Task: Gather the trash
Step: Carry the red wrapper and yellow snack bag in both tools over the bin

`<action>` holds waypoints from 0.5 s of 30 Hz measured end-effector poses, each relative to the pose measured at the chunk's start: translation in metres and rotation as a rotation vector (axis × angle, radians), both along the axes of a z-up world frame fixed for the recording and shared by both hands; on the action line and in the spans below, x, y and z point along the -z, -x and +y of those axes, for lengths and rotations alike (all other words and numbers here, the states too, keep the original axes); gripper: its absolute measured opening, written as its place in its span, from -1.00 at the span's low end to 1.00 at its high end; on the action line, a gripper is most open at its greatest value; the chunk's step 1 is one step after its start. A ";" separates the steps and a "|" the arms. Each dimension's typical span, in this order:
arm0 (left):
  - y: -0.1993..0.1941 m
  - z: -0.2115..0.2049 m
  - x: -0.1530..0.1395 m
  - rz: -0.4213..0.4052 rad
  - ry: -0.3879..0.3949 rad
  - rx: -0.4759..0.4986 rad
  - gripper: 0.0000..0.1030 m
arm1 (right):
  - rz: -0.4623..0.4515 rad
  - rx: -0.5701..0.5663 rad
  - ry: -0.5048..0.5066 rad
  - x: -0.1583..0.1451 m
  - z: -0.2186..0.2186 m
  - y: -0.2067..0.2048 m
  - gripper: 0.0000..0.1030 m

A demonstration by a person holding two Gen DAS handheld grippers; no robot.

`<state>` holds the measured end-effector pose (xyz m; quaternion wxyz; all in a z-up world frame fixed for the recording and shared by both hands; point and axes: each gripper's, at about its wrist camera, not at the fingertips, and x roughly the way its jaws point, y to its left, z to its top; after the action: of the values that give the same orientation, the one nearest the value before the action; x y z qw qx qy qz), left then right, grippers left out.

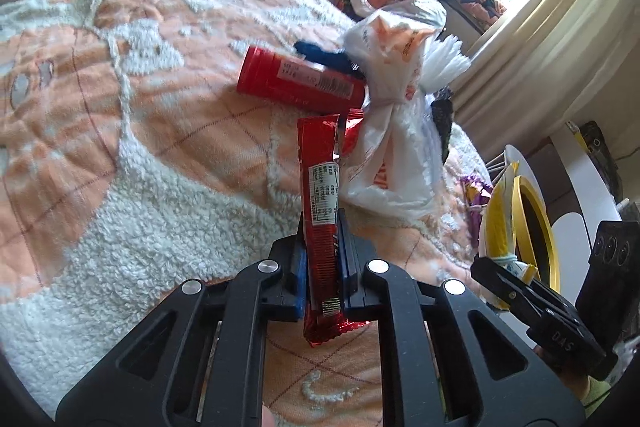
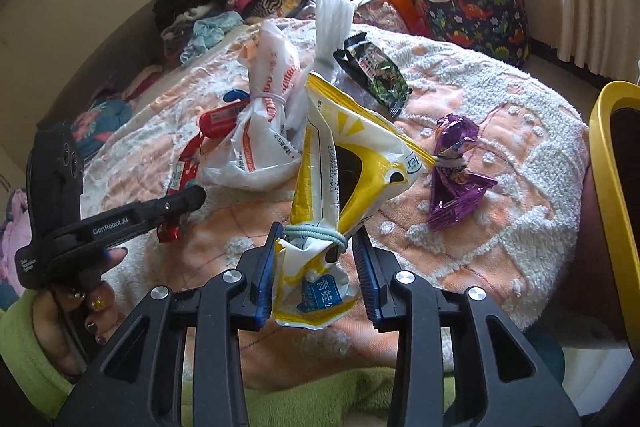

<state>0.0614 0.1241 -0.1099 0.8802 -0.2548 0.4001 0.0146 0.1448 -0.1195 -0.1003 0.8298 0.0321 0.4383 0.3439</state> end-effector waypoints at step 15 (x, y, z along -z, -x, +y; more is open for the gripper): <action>0.001 -0.040 -0.044 -0.126 -0.121 0.084 -0.86 | -0.111 0.016 -0.037 -0.040 -0.030 0.014 -0.35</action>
<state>0.0608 0.0839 -0.0663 0.9172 -0.1846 0.3528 -0.0142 0.1310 -0.1491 -0.0608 0.8549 0.0317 0.3848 0.3464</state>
